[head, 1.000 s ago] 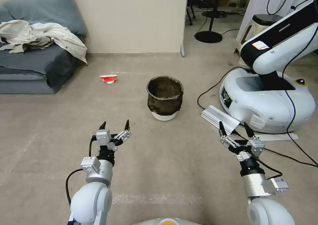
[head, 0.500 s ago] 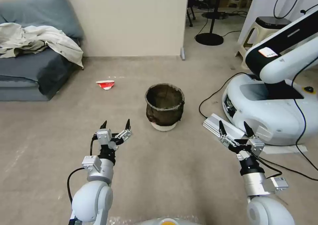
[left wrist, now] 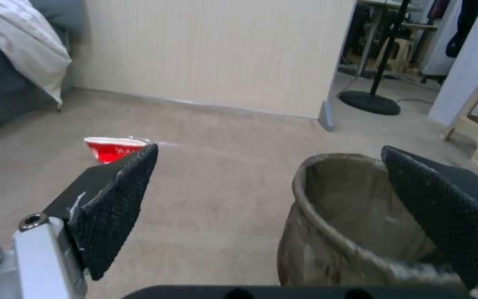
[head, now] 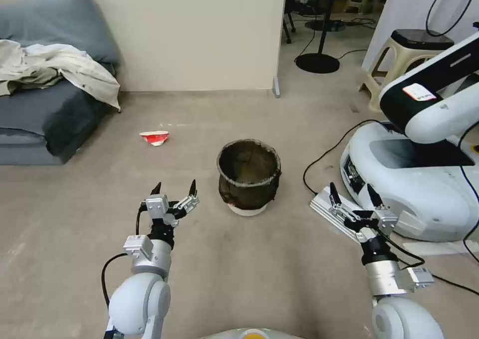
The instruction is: Pick up the trash can from the floor.
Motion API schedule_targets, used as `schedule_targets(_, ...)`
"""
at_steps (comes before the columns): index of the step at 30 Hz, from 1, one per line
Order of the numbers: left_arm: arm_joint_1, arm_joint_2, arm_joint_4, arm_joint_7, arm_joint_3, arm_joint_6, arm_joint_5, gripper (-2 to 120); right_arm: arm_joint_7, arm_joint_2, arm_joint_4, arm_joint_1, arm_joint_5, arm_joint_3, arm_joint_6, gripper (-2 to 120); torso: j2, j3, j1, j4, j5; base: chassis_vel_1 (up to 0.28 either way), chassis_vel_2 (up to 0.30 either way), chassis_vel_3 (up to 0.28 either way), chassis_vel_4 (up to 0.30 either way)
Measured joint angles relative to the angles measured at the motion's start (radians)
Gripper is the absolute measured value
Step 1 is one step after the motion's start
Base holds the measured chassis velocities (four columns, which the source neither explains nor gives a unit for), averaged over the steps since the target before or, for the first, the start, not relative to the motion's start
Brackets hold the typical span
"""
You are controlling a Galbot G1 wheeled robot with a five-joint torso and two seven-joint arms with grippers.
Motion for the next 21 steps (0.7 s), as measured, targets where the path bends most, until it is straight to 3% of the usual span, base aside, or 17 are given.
schedule_targets(21, -0.008, -0.001, 0.01, 0.0, 0.002, -0.001, 0.0, 100, -0.004, 0.002, -0.019, 0.012, -0.003, -0.001, 0.017, 100, 0.0, 0.0, 0.0, 0.0, 0.0001, -0.142, 0.143, 0.14, -0.144)
